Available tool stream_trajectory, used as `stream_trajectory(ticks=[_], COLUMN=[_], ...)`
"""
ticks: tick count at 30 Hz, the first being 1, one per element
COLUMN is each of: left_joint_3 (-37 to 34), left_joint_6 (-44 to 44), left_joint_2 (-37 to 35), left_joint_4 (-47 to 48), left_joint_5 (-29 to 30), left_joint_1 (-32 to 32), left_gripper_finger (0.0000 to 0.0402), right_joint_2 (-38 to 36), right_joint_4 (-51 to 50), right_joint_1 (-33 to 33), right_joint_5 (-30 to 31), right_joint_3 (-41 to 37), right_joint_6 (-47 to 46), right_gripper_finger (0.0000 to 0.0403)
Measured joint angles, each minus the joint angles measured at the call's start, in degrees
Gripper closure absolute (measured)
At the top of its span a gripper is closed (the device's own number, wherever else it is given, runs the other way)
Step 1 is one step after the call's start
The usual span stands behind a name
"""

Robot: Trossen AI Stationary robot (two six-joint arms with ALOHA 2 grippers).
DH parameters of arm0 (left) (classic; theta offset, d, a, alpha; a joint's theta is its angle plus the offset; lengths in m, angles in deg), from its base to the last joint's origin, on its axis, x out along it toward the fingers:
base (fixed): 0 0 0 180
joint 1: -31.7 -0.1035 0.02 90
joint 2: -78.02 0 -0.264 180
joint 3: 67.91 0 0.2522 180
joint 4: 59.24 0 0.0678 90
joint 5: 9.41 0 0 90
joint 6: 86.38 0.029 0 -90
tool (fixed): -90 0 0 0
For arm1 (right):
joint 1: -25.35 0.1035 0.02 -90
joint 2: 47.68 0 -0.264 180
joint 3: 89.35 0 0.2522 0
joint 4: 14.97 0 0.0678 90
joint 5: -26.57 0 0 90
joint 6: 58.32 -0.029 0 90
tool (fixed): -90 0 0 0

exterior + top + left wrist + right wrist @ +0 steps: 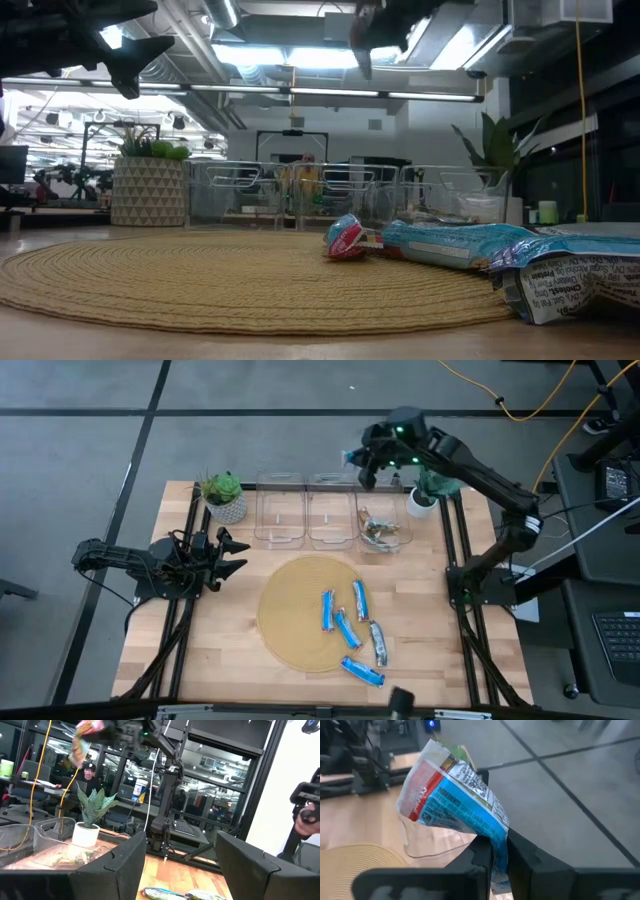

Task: Pick and place Granola Bars by type
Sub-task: Put the red granola bar into the middle transparent bin

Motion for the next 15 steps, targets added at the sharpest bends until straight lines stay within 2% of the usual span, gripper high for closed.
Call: stream_trajectory(ticks=[15], left_joint_3=[0.0], left_joint_6=[0.0], left_joint_2=[0.0], left_joint_4=[0.0], left_joint_5=[0.0], left_joint_1=[0.0], left_gripper_finger=[0.0176], right_joint_2=[17.2], right_joint_4=[0.1], right_joint_1=[-1.0], right_joint_5=[-0.8], right_joint_3=[0.0], right_joint_6=[2.2], right_gripper_finger=[0.0358])
